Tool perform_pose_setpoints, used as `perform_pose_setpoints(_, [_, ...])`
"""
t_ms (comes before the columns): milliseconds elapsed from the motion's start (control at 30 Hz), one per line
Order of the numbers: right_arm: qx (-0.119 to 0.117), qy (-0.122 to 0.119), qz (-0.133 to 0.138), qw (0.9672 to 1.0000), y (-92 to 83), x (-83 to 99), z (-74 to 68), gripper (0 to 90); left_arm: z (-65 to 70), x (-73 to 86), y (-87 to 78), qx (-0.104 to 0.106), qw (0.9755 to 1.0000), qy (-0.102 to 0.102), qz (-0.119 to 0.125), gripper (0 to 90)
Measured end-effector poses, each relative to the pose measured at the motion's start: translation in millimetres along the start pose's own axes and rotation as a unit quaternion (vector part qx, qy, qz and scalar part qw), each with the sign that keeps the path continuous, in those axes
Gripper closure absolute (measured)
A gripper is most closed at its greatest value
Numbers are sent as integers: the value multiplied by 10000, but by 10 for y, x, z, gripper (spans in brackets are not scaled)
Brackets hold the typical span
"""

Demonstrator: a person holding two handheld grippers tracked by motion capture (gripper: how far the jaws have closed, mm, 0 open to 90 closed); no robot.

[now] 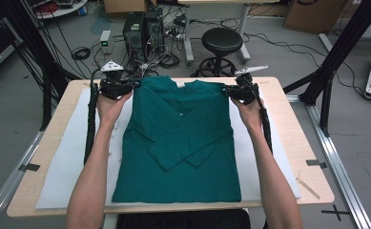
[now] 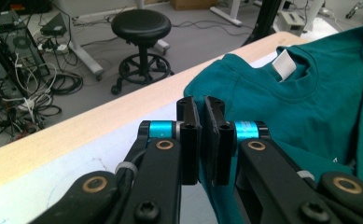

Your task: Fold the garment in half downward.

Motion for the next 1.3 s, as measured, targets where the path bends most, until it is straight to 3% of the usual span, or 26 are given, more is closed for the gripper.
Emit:
perform_pose_setpoints(167, [-17, 61, 72, 10000, -18, -1, 26, 850, 7, -13, -17, 44, 10000, 42, 13, 850])
perform_pose_setpoints(400, [-185, -39, -154, 9997, 5, 32, -6, 849, -19, 156, -23, 76, 9999, -23, -154, 849])
perform_pose_setpoints(633, [-327, -138, -286, 9990, -10, 72, -49, 849, -19, 244, -111, 217, 9996, -78, -164, 847])
perform_pose_setpoints(733, [-352, -129, -210, 9991, -31, 130, -67, 849, -12, 293, -137, 301, 9994, -101, -161, 846])
perform_pose_setpoints(867, [-489, -1, -368, 9981, -38, 235, -62, 849, 28, 344, -157, 375, 9991, -89, -190, 846])
perform_pose_setpoints(933, [-460, -82, -249, 9986, -70, 278, -82, 850, 68, 366, -180, 410, 9989, -19, -216, 846])
perform_pose_setpoints(1067, [-553, -100, -414, 9976, -109, 368, -112, 850, 121, 432, -221, 508, 9984, 22, -265, 846])
perform_pose_setpoints(1133, [-534, -148, -332, 9979, -149, 412, -141, 850, 140, 479, -243, 520, 9981, 52, -322, 846])
perform_pose_setpoints(1300, [-591, -185, -438, 9971, -210, 495, -178, 849, 160, 614, -288, 576, 9973, 4, -453, 846])
Point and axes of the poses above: each handheld gripper's, and its own axes: y roughly forward along the jaws, x roughly out of its underside, z roughly to its right, the point moved 1 cm from there along y, roughly forward along the jaws, and after that the axes turned 13 degrees about z, right-handed, at the moved point
